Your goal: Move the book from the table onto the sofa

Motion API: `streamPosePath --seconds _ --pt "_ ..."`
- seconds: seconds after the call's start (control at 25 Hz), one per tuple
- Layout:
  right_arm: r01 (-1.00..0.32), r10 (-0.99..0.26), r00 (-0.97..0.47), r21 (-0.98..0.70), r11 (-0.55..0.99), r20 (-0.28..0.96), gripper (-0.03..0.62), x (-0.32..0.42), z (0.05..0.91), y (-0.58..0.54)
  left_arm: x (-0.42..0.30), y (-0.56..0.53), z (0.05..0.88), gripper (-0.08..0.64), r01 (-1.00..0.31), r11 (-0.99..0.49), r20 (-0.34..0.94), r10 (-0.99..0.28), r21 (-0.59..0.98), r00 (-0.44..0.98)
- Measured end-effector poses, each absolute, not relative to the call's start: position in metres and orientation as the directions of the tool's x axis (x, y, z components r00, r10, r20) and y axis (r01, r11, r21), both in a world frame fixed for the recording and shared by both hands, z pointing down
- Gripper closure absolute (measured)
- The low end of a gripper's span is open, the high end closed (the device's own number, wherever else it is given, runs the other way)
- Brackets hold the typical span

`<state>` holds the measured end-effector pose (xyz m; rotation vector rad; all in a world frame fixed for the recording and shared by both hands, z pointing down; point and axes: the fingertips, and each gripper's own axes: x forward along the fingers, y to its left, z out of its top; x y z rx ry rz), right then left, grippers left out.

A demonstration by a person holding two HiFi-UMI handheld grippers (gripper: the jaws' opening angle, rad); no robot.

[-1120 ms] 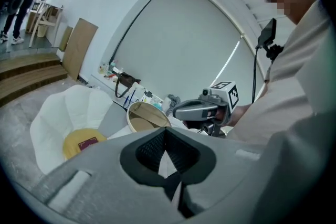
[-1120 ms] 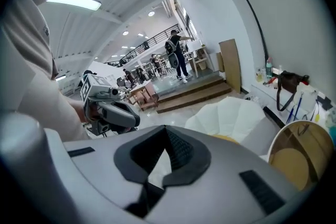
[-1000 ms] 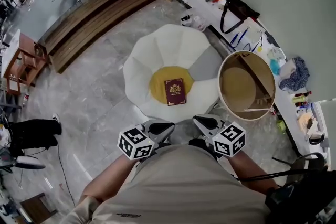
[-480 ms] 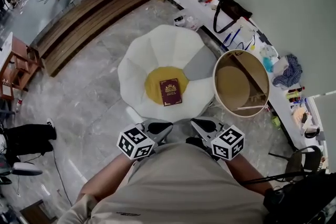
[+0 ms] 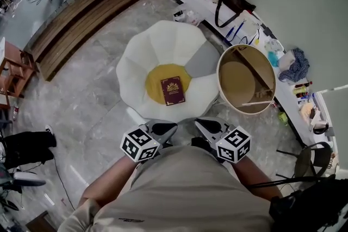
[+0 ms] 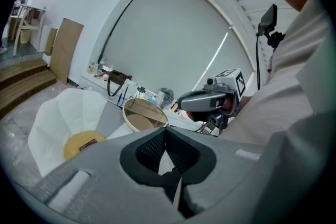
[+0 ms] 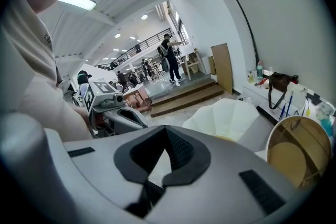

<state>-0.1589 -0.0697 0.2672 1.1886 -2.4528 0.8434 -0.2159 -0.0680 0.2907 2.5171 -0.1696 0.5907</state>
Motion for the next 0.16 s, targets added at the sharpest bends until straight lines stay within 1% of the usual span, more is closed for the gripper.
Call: streamPosePath --seconds 0.16 --pt "-0.789 -0.616 -0.615 -0.379 0.485 0.493 0.58 -0.1578 0.2718 -0.0732 -0.2144 -0.0729 0.2956 0.552 -0.234 -0.842 0.447 0.01 0.487 0.894"
